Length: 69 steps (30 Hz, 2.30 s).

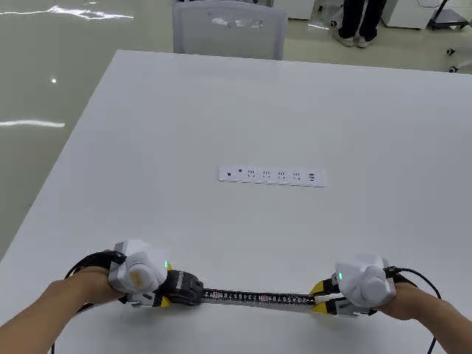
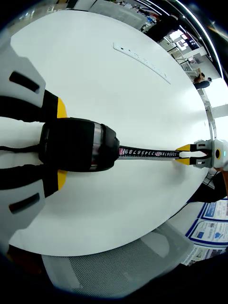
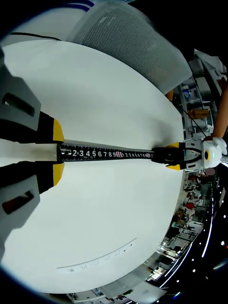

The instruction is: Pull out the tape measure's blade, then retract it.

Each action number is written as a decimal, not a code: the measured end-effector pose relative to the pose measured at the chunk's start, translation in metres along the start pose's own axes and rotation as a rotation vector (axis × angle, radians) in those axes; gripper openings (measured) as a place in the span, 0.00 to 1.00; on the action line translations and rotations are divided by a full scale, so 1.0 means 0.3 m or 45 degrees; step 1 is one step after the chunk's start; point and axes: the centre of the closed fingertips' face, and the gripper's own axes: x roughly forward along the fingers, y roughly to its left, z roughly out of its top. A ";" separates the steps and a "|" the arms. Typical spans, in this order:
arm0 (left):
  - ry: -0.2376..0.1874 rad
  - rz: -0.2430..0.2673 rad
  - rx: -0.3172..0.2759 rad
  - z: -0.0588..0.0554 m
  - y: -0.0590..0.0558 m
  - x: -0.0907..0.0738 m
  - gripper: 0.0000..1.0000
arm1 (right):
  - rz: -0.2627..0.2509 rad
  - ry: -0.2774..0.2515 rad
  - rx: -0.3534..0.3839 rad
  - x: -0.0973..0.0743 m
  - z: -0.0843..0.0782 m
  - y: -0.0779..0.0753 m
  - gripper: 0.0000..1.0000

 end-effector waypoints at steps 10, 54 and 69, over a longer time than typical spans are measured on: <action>0.010 0.002 -0.001 0.001 -0.002 -0.002 0.29 | 0.000 0.036 -0.016 0.007 -0.008 0.003 0.12; -0.022 0.128 -0.206 -0.032 -0.038 -0.070 0.51 | -0.195 0.098 0.227 -0.030 -0.034 0.043 0.42; -0.121 0.267 -0.424 -0.023 -0.127 -0.110 0.69 | -0.441 -0.033 0.525 -0.094 -0.023 0.132 0.56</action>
